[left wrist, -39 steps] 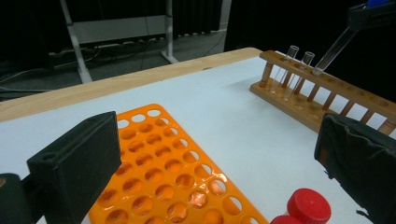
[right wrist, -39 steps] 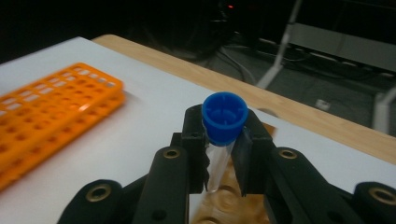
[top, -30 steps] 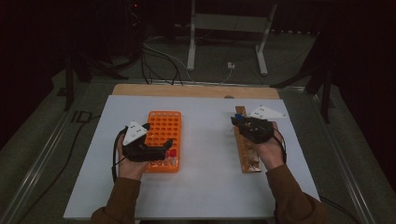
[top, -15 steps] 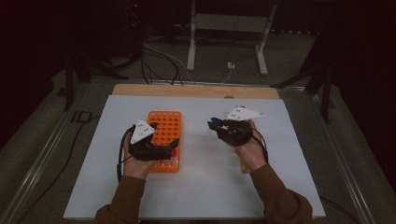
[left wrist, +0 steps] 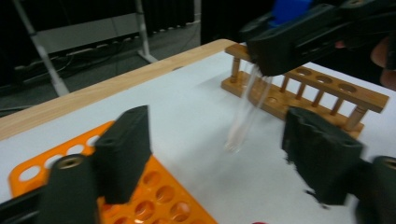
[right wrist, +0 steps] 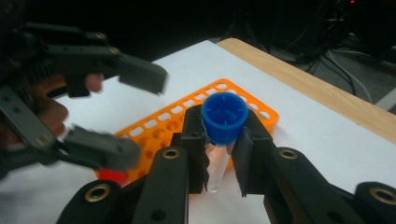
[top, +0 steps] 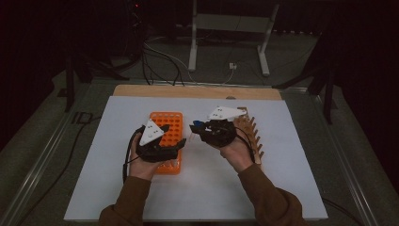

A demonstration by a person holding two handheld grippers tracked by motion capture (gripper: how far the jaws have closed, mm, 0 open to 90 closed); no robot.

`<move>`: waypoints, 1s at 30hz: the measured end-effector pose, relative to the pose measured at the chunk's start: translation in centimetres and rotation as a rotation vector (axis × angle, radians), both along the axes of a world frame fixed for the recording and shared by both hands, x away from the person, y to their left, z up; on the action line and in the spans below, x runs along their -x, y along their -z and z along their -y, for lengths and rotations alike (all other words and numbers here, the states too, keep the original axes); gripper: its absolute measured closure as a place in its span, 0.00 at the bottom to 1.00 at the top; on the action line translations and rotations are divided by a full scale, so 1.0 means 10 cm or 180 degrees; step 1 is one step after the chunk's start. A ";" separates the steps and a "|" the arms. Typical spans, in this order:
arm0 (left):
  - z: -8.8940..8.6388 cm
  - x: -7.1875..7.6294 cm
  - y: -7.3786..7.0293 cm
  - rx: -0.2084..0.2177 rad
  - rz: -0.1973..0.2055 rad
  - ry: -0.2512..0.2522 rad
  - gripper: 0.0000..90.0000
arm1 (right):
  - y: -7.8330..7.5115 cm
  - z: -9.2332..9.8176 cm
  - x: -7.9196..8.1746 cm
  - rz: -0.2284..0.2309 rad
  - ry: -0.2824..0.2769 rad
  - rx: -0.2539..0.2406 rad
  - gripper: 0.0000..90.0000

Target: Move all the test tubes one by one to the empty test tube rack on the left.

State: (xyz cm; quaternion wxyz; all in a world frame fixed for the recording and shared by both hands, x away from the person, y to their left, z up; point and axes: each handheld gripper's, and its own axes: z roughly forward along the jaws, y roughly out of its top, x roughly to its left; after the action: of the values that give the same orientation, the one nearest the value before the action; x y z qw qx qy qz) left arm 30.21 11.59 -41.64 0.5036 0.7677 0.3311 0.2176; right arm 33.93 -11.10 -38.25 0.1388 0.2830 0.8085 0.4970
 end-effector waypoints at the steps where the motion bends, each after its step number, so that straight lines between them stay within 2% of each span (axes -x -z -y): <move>1: 0.02 0.00 0.00 -0.0008 0.0002 0.0024 0.35 | 0.00 -0.02 0.00 -0.0011 -0.0018 -0.0010 0.85; 4: 0.06 -0.01 0.00 -0.0004 -0.0014 0.0096 0.46 | -0.01 -0.08 0.02 -0.0045 -0.0081 -0.0039 0.85; 9: 0.14 -0.02 0.01 -0.0063 -0.0022 0.0200 0.58 | -0.03 -0.11 0.04 -0.0078 -0.0159 -0.0083 0.85; 16: 0.15 -0.03 0.02 -0.0006 -0.0015 0.0277 0.75 | 0.00 -0.15 0.05 -0.0126 -0.0223 -0.0088 0.85; 23: 0.14 -0.02 0.02 -0.0008 0.0011 0.0336 0.84 | 0.02 -0.16 0.05 -0.0160 -0.0240 -0.0132 0.85; 24: 0.14 -0.02 0.02 -0.0016 0.0014 0.0325 0.85 | 0.02 -0.16 0.05 -0.0153 -0.0236 -0.0138 0.83; 30: 0.07 -0.05 0.05 -0.0030 0.0022 0.0182 0.86 | -0.01 -0.07 0.05 -0.0101 -0.0255 -0.0287 0.57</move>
State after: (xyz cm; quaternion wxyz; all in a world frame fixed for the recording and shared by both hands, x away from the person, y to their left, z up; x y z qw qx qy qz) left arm 30.76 10.92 -42.12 0.5071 0.7785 0.3062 0.2074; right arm 33.48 -10.37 -38.18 0.0931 0.2641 0.7980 0.5336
